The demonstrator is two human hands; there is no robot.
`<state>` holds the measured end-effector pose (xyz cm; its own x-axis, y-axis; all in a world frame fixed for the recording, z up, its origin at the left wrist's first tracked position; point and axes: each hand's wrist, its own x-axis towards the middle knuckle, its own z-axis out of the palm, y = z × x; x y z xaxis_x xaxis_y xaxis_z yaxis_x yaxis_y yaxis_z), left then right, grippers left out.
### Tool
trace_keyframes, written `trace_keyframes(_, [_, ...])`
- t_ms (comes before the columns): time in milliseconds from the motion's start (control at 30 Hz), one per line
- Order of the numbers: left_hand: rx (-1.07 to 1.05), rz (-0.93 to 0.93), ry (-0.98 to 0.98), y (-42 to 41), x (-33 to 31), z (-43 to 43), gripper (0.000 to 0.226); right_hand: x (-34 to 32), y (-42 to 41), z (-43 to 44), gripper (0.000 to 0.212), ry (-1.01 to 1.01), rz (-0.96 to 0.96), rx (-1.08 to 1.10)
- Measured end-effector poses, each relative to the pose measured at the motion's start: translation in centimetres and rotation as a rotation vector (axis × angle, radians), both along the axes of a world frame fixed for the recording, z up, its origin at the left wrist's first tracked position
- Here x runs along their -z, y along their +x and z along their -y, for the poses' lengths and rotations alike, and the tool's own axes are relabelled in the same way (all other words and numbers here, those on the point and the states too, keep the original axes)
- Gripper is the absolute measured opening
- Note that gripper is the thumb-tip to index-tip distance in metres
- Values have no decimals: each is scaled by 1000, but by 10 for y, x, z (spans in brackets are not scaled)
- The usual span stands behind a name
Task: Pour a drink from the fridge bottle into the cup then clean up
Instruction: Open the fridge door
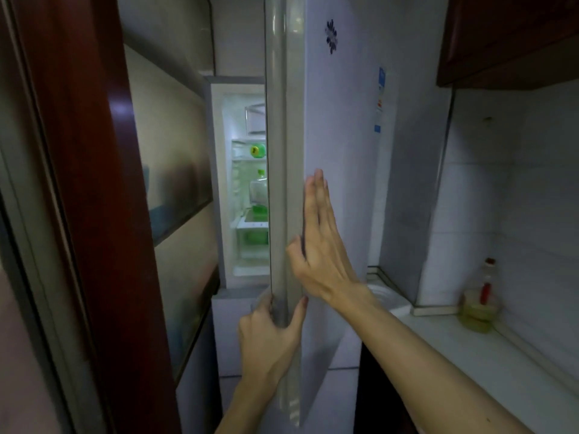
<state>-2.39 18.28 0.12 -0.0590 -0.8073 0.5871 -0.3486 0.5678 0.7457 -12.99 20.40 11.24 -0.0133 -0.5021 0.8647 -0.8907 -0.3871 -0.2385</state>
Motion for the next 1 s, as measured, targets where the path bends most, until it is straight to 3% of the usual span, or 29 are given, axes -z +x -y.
trace_keyframes(133, [5, 55, 26, -18, 3, -25, 57, 1, -17, -27, 87, -42, 34, 3])
trace_keyframes(367, [46, 186, 15, -58, 0, -81, 68, 0, -55, -81, 88, -69, 112, 19])
trace_keyframes(467, [57, 214, -59, -81, 3, -102, 62, 0, -77, -105, 87, -70, 112, 65])
trace_keyframes(667, [158, 296, 58, -130, -4, -154, 73, -1, -128, -153, 78, -34, 204, 201])
trace_keyframes(1000, [346, 502, 87, -206, -24, -216, 67, -3, -210, -205, 79, 68, 384, 321])
